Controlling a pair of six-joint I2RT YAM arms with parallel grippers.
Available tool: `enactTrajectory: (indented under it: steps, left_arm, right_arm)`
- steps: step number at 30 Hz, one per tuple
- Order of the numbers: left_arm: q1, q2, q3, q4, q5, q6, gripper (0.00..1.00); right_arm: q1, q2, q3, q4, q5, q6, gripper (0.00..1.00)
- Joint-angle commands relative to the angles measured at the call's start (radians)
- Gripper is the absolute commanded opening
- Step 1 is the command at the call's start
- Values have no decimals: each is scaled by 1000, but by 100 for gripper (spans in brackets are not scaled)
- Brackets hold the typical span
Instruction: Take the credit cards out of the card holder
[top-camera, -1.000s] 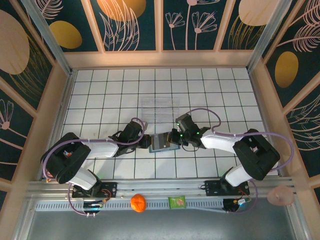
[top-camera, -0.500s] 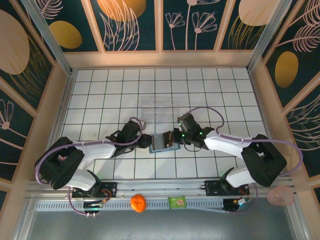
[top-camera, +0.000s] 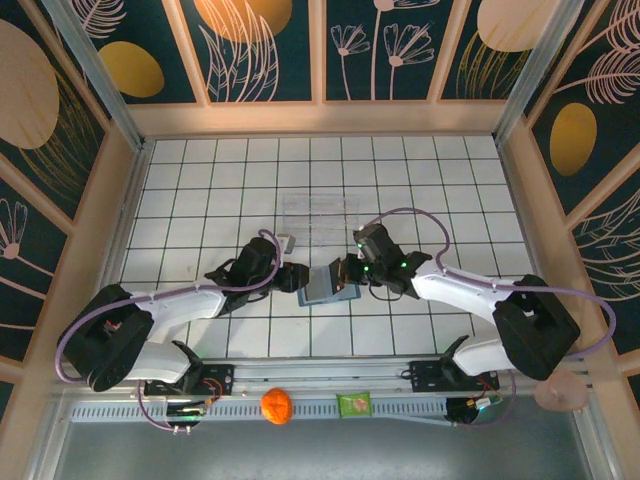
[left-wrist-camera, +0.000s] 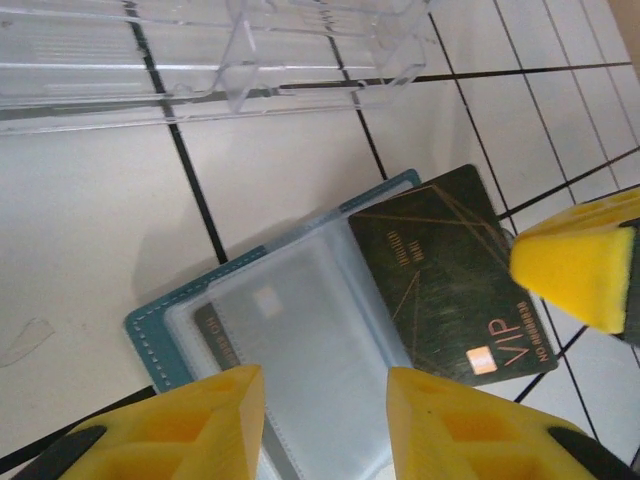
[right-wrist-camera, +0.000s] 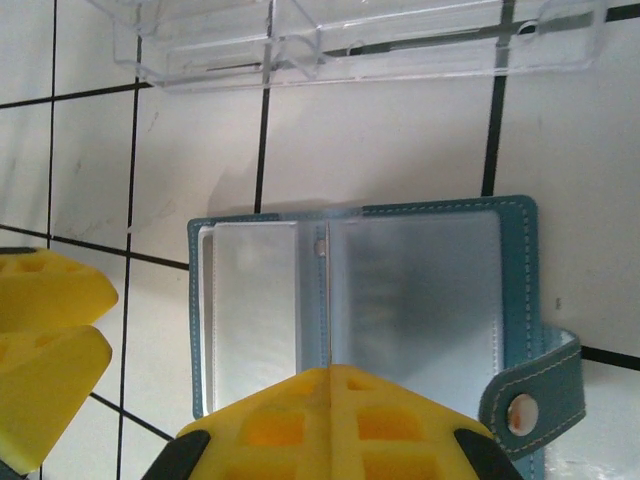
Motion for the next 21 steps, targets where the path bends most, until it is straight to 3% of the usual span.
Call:
enactTrajectory:
  steps: [1, 6, 11, 16, 21]
  left_arm:
    - [-5, 5, -6, 59, 47, -4, 41]
    - [-5, -29, -34, 137, 79, -8, 49]
    - [13, -85, -78, 284, 105, -46, 55]
    - [78, -110, -153, 569, 218, -163, 54]
    - [85, -142, -174, 672, 245, -185, 53]
  right_arm:
    - [14, -20, 38, -8, 12, -32, 0]
    - [12, -62, 55, -19, 29, -67, 0]
    - [-31, -168, -10, 126, -37, -74, 0]
    - [-59, -231, -85, 316, -124, -44, 0]
    - [-73, -257, -120, 426, -183, -20, 0]
